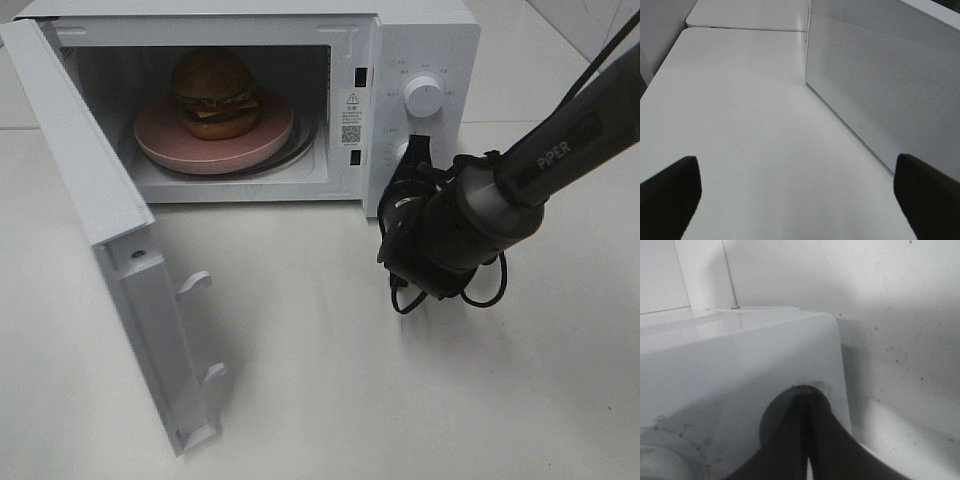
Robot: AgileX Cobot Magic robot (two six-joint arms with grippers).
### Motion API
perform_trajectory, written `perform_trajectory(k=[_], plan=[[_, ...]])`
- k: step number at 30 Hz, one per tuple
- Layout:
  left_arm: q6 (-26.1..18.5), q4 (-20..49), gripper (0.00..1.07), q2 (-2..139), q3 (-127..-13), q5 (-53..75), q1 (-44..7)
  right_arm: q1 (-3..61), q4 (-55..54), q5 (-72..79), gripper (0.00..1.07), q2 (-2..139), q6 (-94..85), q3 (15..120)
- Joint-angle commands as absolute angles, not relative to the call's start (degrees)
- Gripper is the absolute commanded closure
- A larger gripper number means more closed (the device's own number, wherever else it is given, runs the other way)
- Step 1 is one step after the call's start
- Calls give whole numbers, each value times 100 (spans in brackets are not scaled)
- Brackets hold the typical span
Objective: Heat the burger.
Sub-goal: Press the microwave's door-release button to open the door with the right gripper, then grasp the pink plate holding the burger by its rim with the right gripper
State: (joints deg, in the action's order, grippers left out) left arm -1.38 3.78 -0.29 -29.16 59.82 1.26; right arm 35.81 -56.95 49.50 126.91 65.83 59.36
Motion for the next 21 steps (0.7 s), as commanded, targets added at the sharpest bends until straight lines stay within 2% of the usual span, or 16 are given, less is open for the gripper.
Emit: perform_trajectory(k=[1, 21], plan=[[-120, 424, 6, -149, -2888, 5942, 138, 3340, -4710, 5569, 107, 12496, 6555, 6222], [-120, 424, 6, -149, -2888, 5942, 138, 3340, -4389, 3988, 107, 11471, 5993, 5008]])
